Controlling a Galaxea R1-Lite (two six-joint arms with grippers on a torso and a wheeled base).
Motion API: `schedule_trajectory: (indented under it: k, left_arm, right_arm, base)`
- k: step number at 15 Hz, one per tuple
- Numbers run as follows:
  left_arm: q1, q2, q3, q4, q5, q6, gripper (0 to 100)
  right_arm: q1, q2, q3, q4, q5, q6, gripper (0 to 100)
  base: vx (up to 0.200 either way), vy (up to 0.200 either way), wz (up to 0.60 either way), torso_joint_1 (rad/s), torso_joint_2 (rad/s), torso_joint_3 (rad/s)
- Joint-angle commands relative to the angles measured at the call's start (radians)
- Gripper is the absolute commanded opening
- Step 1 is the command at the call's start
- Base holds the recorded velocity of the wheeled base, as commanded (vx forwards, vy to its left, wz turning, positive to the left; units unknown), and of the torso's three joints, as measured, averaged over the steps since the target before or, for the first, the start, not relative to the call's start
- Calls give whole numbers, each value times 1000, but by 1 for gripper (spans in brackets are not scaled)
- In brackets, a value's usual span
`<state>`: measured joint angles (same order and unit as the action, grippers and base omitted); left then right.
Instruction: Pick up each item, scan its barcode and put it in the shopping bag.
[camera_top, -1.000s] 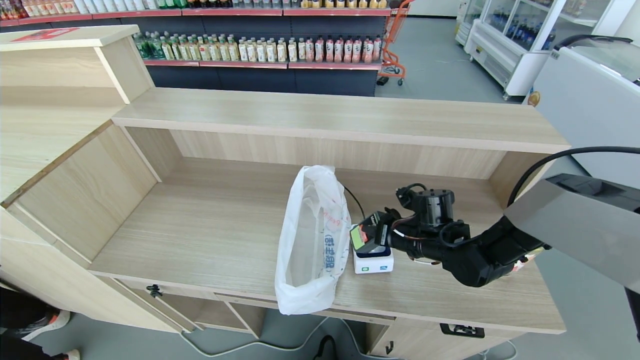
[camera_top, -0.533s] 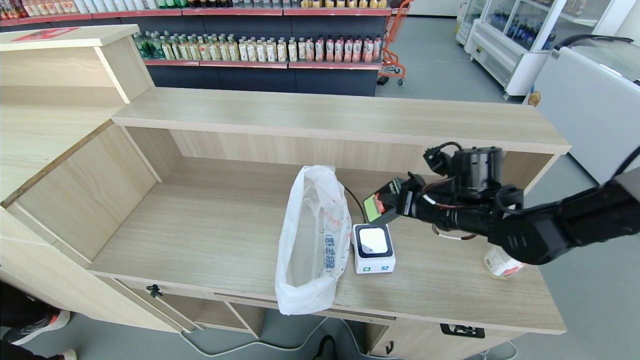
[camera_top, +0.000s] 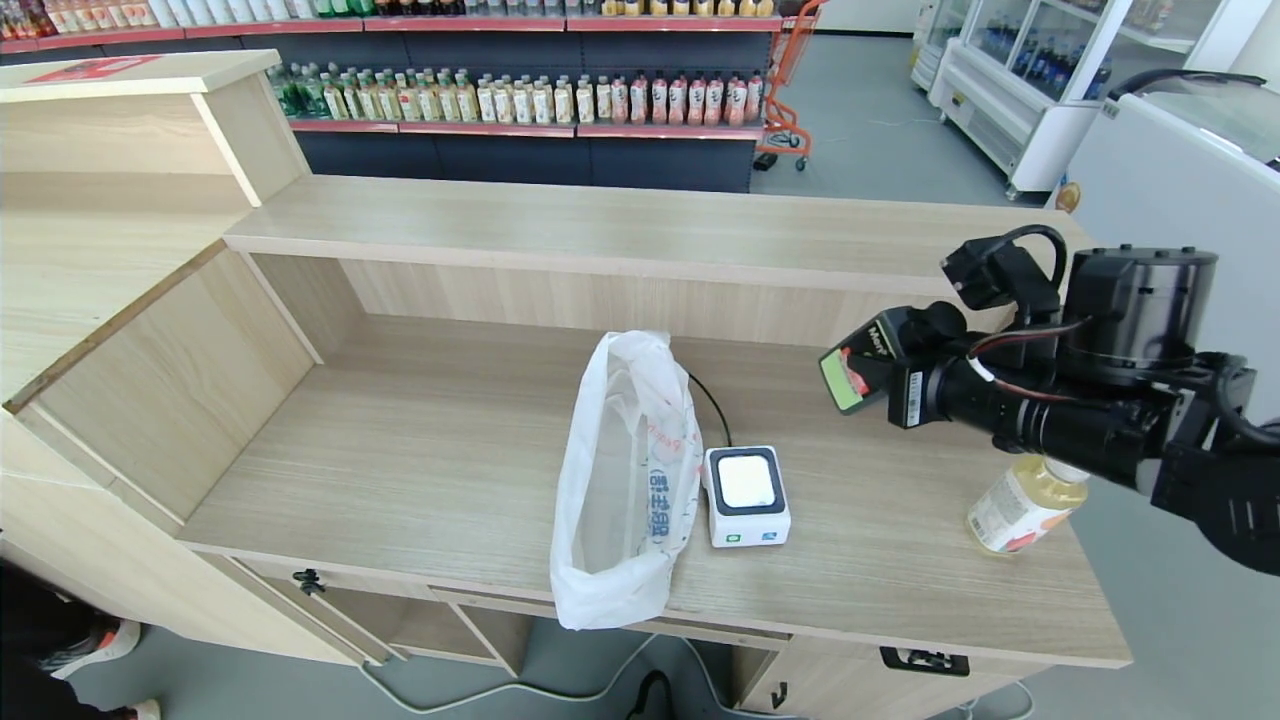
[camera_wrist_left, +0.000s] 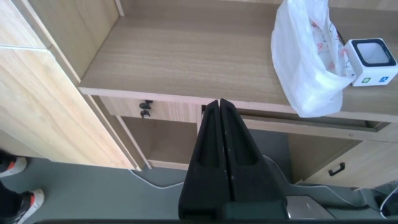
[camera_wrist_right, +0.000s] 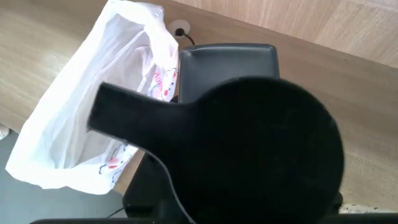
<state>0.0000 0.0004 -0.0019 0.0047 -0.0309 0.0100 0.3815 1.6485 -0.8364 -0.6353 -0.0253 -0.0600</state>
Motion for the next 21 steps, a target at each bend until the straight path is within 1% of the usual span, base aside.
schedule_trajectory:
  k: [1, 2, 4, 7, 10, 11, 12, 13, 15, 16, 17, 18, 19, 21]
  left_arm:
    - [0, 0, -1, 0, 0, 1, 0]
    - [0, 0, 0, 0, 0, 1, 0]
    - [0, 0, -1, 0, 0, 2, 0]
    - [0, 0, 0, 0, 0, 1, 0]
    - [0, 0, 0, 0, 0, 1, 0]
    - [0, 0, 0, 0, 0, 2, 0]
    - [0, 0, -1, 0, 0, 7, 0]
    - [0, 0, -1, -2, 0, 19, 0]
    - [0, 0, 0, -2, -1, 27, 0]
    - [0, 0, 0, -2, -1, 31, 0]
    - [0, 0, 0, -3, -1, 27, 0]
    - [0, 1, 0, -2, 0, 8, 0]
    - [0, 0, 0, -2, 0, -2, 0]
    - [0, 0, 0, 0, -1, -2, 0]
  right_arm:
    - [7, -73, 30, 0, -2, -1, 0]
    - [4, -90, 43, 0, -7, -1, 0]
    - [0, -136, 108, 0, -61, 3, 0]
    - [0, -187, 178, -1, -102, 11, 0]
    - [0, -211, 186, 2, -140, 51, 0]
    - [0, -214, 183, 2, -139, 55, 0]
    - [2, -211, 184, 2, -136, 55, 0]
    - [5, -205, 188, 2, -133, 58, 0]
    - [8, -191, 186, 2, -128, 83, 0]
    - [31, -177, 183, 2, -128, 91, 0]
    - [37, -164, 184, 0, -127, 97, 0]
    - [39, -144, 184, -1, -125, 104, 0]
    - [39, -130, 184, -1, -123, 108, 0]
    - [53, -58, 184, -10, -120, 111, 0]
  base:
    - [0, 0, 0, 0, 0, 0]
    - [0, 0, 0, 0, 0, 0]
    - [0, 0, 0, 0, 0, 0]
    - [0, 0, 0, 0, 0, 0]
    - [0, 200, 0, -10, -2, 1]
    - [0, 200, 0, 7, 7, 2]
    - [0, 200, 0, 27, 12, -17]
    - [0, 200, 0, 2, 7, -2]
    - [0, 200, 0, -5, 0, 2]
    - [0, 200, 0, 12, 2, 7]
    - [0, 200, 0, 7, 7, -2]
    - [0, 0, 0, 0, 0, 0]
    - [0, 0, 0, 0, 0, 0]
    - [0, 0, 0, 0, 0, 0]
